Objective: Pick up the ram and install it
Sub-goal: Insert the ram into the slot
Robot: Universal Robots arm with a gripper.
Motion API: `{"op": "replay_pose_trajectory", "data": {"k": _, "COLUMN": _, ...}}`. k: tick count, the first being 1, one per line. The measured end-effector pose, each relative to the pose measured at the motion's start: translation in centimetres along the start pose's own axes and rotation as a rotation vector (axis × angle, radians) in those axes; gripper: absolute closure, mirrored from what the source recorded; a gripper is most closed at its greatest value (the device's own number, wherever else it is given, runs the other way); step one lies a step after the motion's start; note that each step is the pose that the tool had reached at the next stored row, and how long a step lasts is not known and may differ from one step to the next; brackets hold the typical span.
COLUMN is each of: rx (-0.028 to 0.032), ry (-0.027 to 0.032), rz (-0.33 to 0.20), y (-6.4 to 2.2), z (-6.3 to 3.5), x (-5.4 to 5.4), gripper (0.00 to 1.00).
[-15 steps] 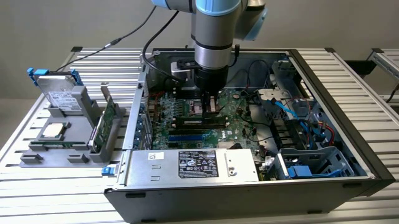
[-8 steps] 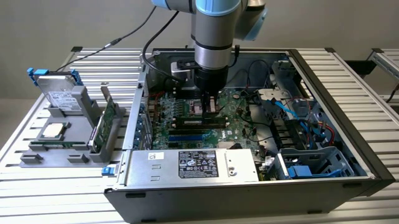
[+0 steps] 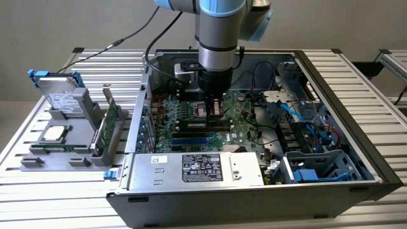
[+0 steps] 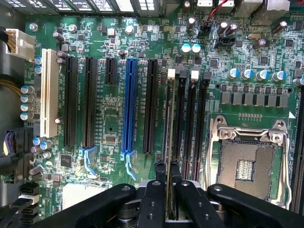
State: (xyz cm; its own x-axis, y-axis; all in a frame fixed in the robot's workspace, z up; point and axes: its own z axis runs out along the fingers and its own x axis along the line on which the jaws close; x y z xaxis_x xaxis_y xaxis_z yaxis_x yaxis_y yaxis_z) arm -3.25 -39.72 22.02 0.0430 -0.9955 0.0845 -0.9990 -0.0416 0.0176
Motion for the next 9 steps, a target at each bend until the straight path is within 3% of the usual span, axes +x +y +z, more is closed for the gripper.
{"op": "replay_pose_trajectory", "data": {"k": 9, "rx": -0.0005, "ry": 0.0, "rz": 0.005, "y": 0.0, "z": 0.08, "x": -0.01, "gripper": 0.87}}
